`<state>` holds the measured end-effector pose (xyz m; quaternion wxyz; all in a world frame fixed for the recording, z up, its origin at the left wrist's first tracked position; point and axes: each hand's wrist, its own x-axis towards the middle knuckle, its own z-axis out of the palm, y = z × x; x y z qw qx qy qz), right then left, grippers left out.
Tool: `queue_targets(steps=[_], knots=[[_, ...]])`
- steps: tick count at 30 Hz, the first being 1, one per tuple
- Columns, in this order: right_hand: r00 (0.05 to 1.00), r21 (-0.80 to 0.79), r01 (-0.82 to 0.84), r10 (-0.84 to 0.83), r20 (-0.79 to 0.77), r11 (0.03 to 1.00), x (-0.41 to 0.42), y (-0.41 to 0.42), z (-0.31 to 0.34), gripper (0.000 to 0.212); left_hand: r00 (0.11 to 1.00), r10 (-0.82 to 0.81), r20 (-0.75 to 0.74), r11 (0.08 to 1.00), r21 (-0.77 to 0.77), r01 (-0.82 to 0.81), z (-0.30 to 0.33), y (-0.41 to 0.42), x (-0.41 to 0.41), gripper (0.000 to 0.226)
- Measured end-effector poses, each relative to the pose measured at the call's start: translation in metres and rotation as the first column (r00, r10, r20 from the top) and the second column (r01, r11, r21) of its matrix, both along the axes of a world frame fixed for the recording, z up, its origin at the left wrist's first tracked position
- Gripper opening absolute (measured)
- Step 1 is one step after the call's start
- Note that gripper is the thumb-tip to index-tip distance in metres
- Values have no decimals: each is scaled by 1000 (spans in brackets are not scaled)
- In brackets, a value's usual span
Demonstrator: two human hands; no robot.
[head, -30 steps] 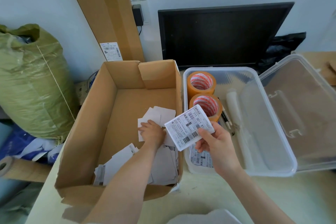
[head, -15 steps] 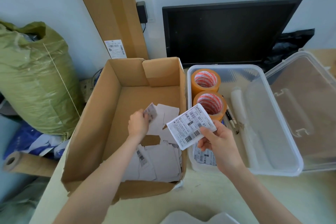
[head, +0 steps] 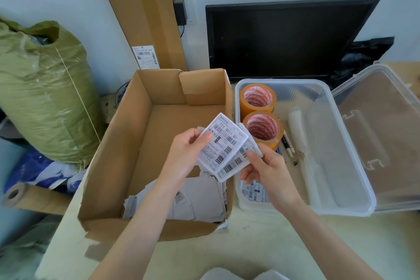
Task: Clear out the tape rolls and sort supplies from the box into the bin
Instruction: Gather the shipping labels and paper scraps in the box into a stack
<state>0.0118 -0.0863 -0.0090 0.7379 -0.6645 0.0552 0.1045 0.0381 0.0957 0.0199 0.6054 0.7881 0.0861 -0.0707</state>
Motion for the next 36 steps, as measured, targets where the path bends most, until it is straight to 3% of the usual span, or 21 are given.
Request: queue_targets(steps=[2, 8, 14, 16, 18, 20, 22, 25, 29, 36], knots=[[1000, -42, -24, 25, 10, 999, 1, 3, 3, 22, 999, 37, -11, 998, -49, -38, 3, 6, 0, 27], [993, 15, -122, 122, -7, 992, 6, 27, 17, 28, 988, -44, 145, 981, 194, 15, -1, 22, 0, 25], [996, -314, -42, 65, 63, 948, 20, 42, 10, 15, 995, -38, 92, 991, 131, 26, -32, 41, 31, 23], [997, -347, 34, -10, 70, 937, 24, 37, 10, 17, 997, -73, 31, 967, 246, 63, -57, 54, 56, 23], [995, -365, 91, -70, 72, 926, 28, 33, 10, 17, 976, -218, -24, 832, 518, 199, -84, 65, 86, 36], [992, -373, 129, -114, 62, 919, 30, 29, 10, 18, 901, -399, -169, 554, 739, 384, -106, 70, 111, 54], [988, -379, 155, -150, 43, 912, 32, 27, 9, 18, 792, -513, -330, 293, 800, 524, -120, 70, 132, 74], [980, -402, 195, -199, 32, 895, 34, 26, 7, 18, 642, -611, -462, 64, 780, 623, -136, 64, 159, 99], [972, -398, 224, -236, 20, 889, 38, 26, 5, 18, 579, -639, -506, -11, 759, 651, -147, 54, 179, 115], [970, -375, 230, -242, 15, 898, 39, 27, 7, 19, 570, -621, -539, -68, 761, 646, -149, 61, 186, 96]])
